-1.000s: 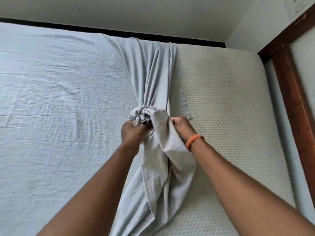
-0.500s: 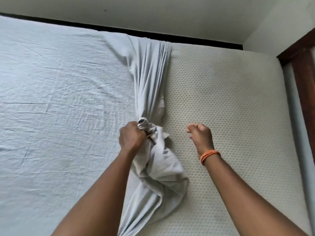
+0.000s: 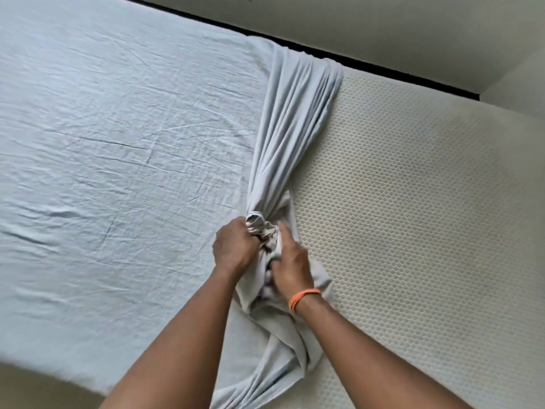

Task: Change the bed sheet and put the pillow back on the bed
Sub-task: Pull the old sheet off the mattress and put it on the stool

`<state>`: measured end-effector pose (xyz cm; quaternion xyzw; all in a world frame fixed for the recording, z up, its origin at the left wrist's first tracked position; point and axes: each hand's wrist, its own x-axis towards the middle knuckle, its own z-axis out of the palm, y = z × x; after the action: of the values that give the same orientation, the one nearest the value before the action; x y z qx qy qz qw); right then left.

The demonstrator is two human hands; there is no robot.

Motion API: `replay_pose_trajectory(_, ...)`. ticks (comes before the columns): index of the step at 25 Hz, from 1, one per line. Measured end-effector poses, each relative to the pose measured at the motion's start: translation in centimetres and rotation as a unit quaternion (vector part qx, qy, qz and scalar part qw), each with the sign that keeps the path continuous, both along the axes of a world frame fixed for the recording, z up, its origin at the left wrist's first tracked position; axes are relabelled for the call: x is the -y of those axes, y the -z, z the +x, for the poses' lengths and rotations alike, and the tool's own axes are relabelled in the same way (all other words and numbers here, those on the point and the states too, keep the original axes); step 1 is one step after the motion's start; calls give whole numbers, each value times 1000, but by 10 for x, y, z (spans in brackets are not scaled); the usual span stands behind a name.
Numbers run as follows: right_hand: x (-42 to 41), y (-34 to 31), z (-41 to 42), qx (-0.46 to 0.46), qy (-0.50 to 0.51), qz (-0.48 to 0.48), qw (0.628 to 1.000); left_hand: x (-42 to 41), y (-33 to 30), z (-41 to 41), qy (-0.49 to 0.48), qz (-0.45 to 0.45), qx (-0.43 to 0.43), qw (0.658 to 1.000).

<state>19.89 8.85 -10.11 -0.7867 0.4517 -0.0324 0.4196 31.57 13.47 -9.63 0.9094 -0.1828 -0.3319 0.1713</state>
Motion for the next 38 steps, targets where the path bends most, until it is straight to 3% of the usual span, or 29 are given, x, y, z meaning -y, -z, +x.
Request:
replay_pose_trajectory(3, 7, -8, 48, 112, 4, -143, 983, -12, 0, 41, -92, -17, -46, 995)
replay_pose_trajectory(5, 0, -10, 77, 121, -71, -147, 979, -25, -1, 70, -128, -14, -78, 989)
replay_pose_trajectory(6, -7, -8, 89, 93, -141, -106, 980, -31, -1, 81, -115, -16, -94, 989)
replay_pose_trajectory(8, -22, 2, 106, -48, -297, -13, 954, -48, -3, 96, -87, -57, -146, 984)
replay_pose_trajectory(10, -28, 18, 107, -172, -378, -77, 907, -68, -1, 101, -87, -137, -211, 964)
replay_pose_trajectory(12, -28, 33, 100, -243, -377, -225, 865, -85, 7, 92, 38, -150, -164, 974)
replay_pose_trajectory(15, -22, 41, 106, -192, -317, -337, 865, -110, 15, 50, 226, -55, 49, 971)
replay_pose_trajectory(17, -17, 35, 130, -185, -242, -266, 915, -126, 27, 13, 225, -26, 83, 970)
replay_pose_trajectory(19, -14, 26, 154, -168, -95, -55, 980, -129, 34, -17, 172, 17, 101, 980)
replay_pose_trajectory(21, -11, 17, 171, -175, -24, 66, 982, -128, 36, -8, 102, 19, 185, 977)
replay_pose_trajectory(22, -10, 13, 174, -200, -48, 49, 977, -133, 33, 11, 67, 23, 217, 974)
replay_pose_trajectory(24, -13, 4, 164, -288, -182, -114, 933, -149, 23, 64, -63, 16, 202, 977)
replay_pose_trajectory(25, -19, 1, 156, -284, -239, -207, 905, -156, 13, 96, -139, 4, 190, 972)
replay_pose_trajectory(27, -44, 4, 138, -178, -326, -318, 872, -158, -8, 153, -236, -33, 221, 946)
replay_pose_trajectory(29, -75, 9, 124, -89, -405, -334, 847, -143, -22, 187, -220, -126, 186, 949)
replay_pose_trajectory(30, -89, 10, 118, -86, -438, -311, 839, -132, -26, 190, -188, -175, 107, 961)
replay_pose_trajectory(32, -105, 12, 107, -132, -475, -260, 831, -118, -22, 172, -88, -158, -83, 980)
replay_pose_trajectory(33, -106, 14, 103, -165, -485, -266, 816, -117, -16, 155, -37, -128, -133, 982)
replay_pose_trajectory(35, -103, 24, 98, -211, -515, -328, 763, -132, -12, 117, -39, -153, -117, 980)
replay_pose_trajectory(37, -90, 33, 98, -207, -534, -406, 713, -162, -5, 80, -57, -223, -30, 973)
replay_pose_trajectory(38, -81, 36, 100, -190, -539, -418, 706, -177, 1, 61, -13, -216, 14, 976)
